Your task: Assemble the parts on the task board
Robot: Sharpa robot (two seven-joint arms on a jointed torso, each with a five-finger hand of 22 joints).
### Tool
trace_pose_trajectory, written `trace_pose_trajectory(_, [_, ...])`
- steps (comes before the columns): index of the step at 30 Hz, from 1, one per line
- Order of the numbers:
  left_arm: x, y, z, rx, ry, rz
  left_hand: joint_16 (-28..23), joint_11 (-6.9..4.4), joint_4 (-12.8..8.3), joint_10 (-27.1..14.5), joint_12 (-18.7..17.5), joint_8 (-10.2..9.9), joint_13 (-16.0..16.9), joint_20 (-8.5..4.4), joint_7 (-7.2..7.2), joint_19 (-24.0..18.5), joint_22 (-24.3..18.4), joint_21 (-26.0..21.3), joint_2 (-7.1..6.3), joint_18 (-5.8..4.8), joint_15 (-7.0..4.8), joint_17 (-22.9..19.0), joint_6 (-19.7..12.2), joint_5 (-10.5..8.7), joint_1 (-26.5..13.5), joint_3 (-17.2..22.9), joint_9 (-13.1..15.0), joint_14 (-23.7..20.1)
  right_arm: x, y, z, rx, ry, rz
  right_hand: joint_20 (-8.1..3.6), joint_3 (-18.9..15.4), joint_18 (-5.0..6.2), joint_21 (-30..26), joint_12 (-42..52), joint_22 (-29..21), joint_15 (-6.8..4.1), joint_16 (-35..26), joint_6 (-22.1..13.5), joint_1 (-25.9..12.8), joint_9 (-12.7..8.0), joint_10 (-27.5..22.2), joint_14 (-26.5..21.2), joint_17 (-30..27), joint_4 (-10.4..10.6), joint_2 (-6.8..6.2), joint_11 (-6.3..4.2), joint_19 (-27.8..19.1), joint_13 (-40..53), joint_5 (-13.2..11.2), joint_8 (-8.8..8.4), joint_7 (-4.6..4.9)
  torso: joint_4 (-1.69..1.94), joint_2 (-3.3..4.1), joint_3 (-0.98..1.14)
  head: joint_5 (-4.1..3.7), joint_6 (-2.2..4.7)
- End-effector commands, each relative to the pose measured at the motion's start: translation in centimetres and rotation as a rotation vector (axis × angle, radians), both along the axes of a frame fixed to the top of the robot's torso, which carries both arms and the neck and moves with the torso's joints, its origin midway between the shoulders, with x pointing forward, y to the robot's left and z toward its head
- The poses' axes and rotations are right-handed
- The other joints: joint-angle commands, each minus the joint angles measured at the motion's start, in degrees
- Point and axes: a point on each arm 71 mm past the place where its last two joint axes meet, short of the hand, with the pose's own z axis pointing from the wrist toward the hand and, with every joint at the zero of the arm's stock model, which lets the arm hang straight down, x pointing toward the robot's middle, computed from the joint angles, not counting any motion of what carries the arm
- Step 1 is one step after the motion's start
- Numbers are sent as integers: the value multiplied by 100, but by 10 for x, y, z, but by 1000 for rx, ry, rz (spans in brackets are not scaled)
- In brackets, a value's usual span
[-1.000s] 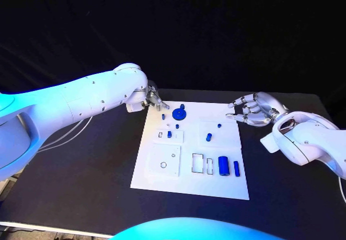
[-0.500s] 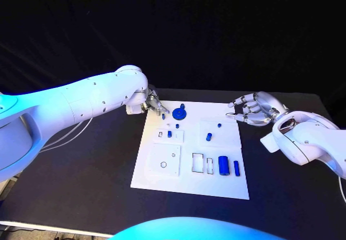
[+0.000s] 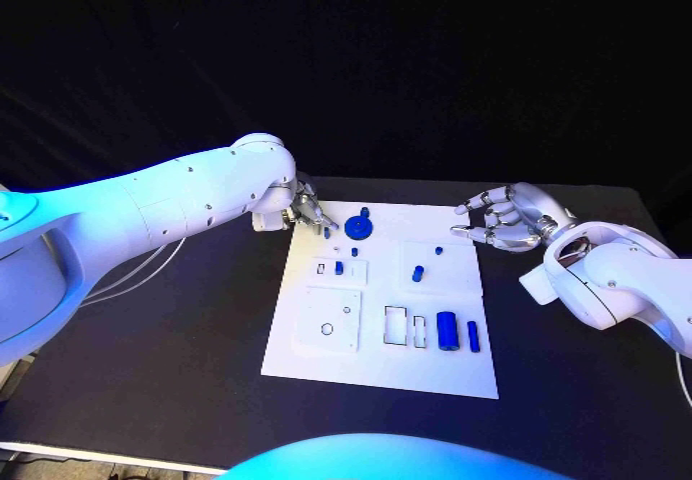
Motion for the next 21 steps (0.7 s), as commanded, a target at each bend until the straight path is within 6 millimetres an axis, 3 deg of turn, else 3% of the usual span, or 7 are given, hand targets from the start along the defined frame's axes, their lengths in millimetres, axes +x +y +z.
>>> trace_pose_trajectory(1, [0, -2, 0, -25, 0, -3, 16, -37, 3, -9, 5, 2, -6, -16, 7, 14, 6, -2, 25, 60, 14, 625, 63, -10, 114, 75, -19, 321, -1, 2, 0, 0, -9, 15, 9, -16, 45, -21, -25, 1187, 10, -28, 10, 10, -9, -40, 454, 1007, 22, 6, 13, 378, -5, 24, 28, -10, -3, 3, 0, 2, -8])
trace_pose_trajectory(9, [-1, -3, 0, -41, 7, -5, 26, -119, -29, -34, 7, 183, -48, -75, -87, 10, 29, 2, 104, 59, -54, 637, 132, -14, 757, 547, 35, 321, 0, 2, 0, -1, -6, 16, 9, -16, 45, -21, -25, 1187, 10, -28, 10, 10, -9, -40, 454, 1007, 22, 6, 13, 378, -5, 24, 28, -10, -1, 1, 2, 6, -19])
trace_pose_trajectory(15, [0, -3, -1, -61, 12, -3, 33, -136, -50, -46, -8, 264, -86, -95, -103, -1, 37, -4, 19, 58, -71, 650, 74, -23, 1133, 1039, 86, 323, 0, 2, 0, -2, -5, 16, 9, -16, 45, -21, -25, 1187, 10, -28, 10, 10, -9, -40, 454, 1007, 22, 6, 13, 378, -5, 24, 28, -10, -2, -2, 3, 6, -29])
trace_pose_trajectory(21, [-1, -3, -1, -81, 19, 0, 46, -128, -121, -38, -27, 366, -134, -96, -87, 1, 72, 4, -210, 53, -65, 669, -19, -32, 1400, 1909, 163, 328, 0, 2, 0, -2, -5, 16, 9, -16, 45, -21, -25, 1187, 10, -28, 10, 10, -9, -40, 454, 1007, 22, 6, 13, 378, -5, 24, 28, -10, -6, 0, 3, 3, -28])
